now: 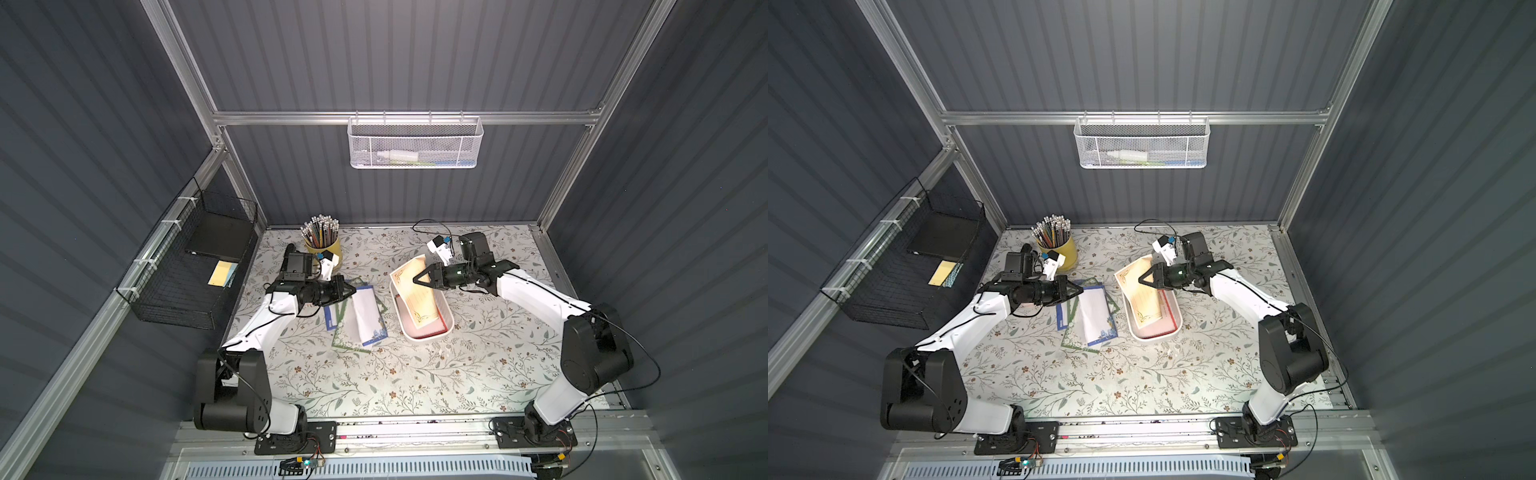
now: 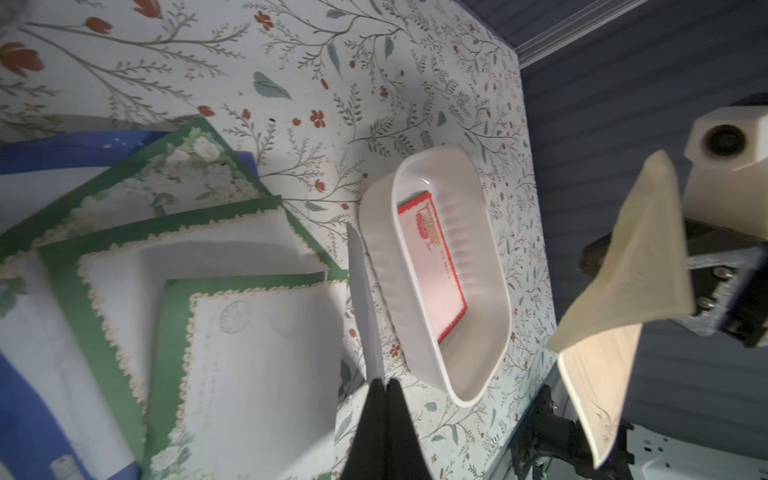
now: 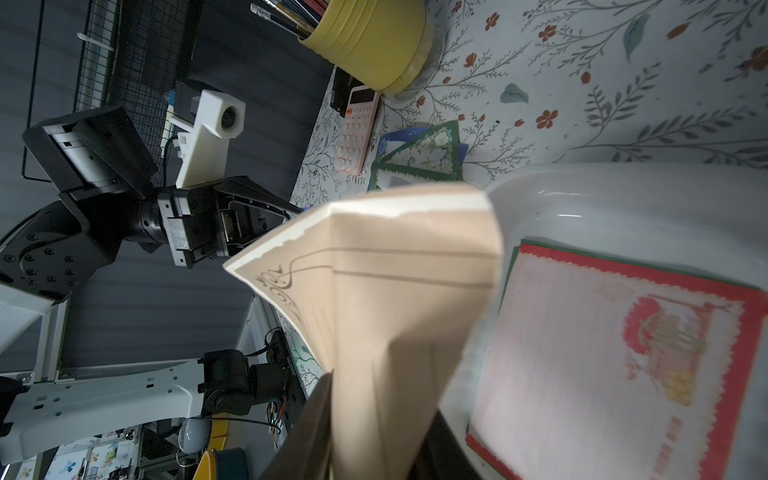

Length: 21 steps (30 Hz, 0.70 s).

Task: Take out the stationery paper from the storage box
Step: Place the stationery paper at the center of the board.

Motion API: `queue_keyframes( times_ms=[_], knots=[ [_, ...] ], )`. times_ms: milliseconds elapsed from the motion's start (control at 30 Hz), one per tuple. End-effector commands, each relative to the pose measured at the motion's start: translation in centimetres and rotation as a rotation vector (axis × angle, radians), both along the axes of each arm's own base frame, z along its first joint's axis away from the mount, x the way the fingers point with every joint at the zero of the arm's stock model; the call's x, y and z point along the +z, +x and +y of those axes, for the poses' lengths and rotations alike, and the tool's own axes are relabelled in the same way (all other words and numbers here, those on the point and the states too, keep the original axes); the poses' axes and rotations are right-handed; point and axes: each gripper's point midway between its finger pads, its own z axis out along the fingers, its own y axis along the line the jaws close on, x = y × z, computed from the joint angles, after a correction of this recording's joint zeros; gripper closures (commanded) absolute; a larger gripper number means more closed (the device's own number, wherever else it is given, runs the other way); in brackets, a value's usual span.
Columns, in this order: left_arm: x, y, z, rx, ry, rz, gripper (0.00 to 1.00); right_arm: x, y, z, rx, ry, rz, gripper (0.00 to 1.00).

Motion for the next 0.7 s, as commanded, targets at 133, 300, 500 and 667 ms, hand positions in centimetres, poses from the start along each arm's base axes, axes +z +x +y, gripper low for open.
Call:
queue_keyframes(
  times_ms=[133, 300, 500, 667],
  knots=[
    [-5.8, 0.4, 4.2, 0.112, 0.272, 0.128, 0.76, -0.4, 0.0, 0.0, 0.006, -0.002, 0.0, 0.69],
    [-5.9, 1.5, 6.2, 0.207, 0.365, 0.124, 0.39, -0.7, 0.0, -0.1, 0.004, -0.007, 0.008, 0.7],
    [-2.9, 2.9, 7.4, 0.271, 0.412, 0.041, 0.19, -0.7, 0.0, 0.0, 0.004, -0.005, 0.009, 0.7],
    [5.1, 4.5, 5.7, 0.268, 0.273, -0.194, 0.14, -0.2, 0.2, 0.1, 0.007, -0.001, -0.001, 0.7]
  ],
)
